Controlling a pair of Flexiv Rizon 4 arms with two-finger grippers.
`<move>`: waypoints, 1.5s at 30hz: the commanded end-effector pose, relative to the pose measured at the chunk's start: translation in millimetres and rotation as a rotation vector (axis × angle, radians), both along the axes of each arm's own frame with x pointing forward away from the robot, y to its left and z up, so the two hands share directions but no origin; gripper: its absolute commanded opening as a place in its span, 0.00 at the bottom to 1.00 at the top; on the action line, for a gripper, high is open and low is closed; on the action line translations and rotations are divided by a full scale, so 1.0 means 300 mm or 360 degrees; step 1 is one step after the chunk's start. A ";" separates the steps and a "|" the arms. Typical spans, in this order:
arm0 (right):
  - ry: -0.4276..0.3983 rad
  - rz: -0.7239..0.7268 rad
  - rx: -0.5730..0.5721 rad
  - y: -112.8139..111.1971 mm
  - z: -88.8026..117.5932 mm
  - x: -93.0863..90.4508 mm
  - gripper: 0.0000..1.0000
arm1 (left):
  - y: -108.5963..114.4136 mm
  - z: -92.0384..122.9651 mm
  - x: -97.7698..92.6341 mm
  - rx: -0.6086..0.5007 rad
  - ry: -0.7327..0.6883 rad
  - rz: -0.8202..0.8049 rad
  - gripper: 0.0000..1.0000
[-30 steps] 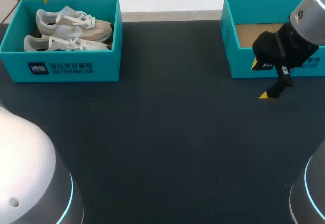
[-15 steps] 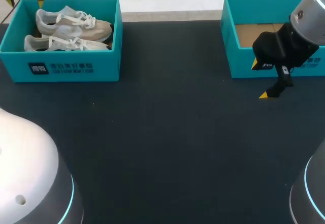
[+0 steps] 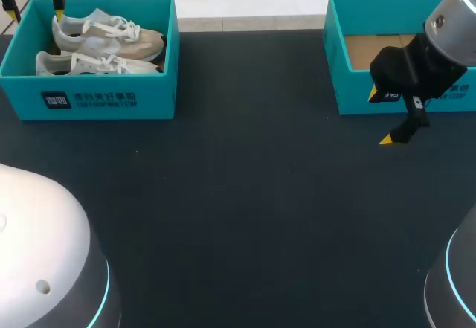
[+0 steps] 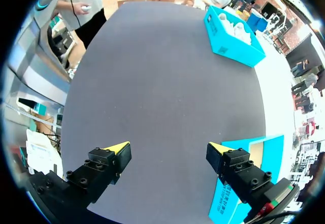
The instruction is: Take the shoe out of the shoebox, open the shoe tongue, remove and reinsert the insole, then place the shoe into the shoebox
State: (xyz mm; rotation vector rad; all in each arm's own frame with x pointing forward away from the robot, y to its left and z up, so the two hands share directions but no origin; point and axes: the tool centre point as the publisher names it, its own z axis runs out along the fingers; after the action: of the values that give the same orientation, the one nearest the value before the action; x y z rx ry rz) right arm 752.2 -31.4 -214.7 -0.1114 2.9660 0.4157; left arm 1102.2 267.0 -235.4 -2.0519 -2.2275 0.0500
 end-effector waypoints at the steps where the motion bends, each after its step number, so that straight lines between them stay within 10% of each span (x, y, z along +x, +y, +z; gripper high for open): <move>1: -0.0001 0.0000 -0.0002 0.001 -0.002 -0.001 1.00 | -0.004 0.002 -0.029 0.0008 -0.0043 -0.0003 1.00; 32: -0.0001 0.0000 -0.0002 0.001 -0.002 -0.001 1.00 | 0.050 -0.136 -0.214 0.0083 0.0123 -0.0056 1.00; 42: -0.0001 0.0000 -0.0002 0.001 -0.002 -0.001 1.00 | 0.096 -0.195 -0.178 0.0029 0.0096 -0.0118 0.57; 45: -0.0001 0.0000 -0.0002 0.001 -0.002 -0.001 1.00 | 0.095 -0.212 -0.173 0.0007 0.0085 -0.0186 0.59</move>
State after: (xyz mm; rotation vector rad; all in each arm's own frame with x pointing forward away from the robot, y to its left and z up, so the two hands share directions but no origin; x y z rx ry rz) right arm 752.3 -31.4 -214.7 -0.1112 2.9659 0.4157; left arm 1048.2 294.9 -293.3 -2.1022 -2.0931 0.0759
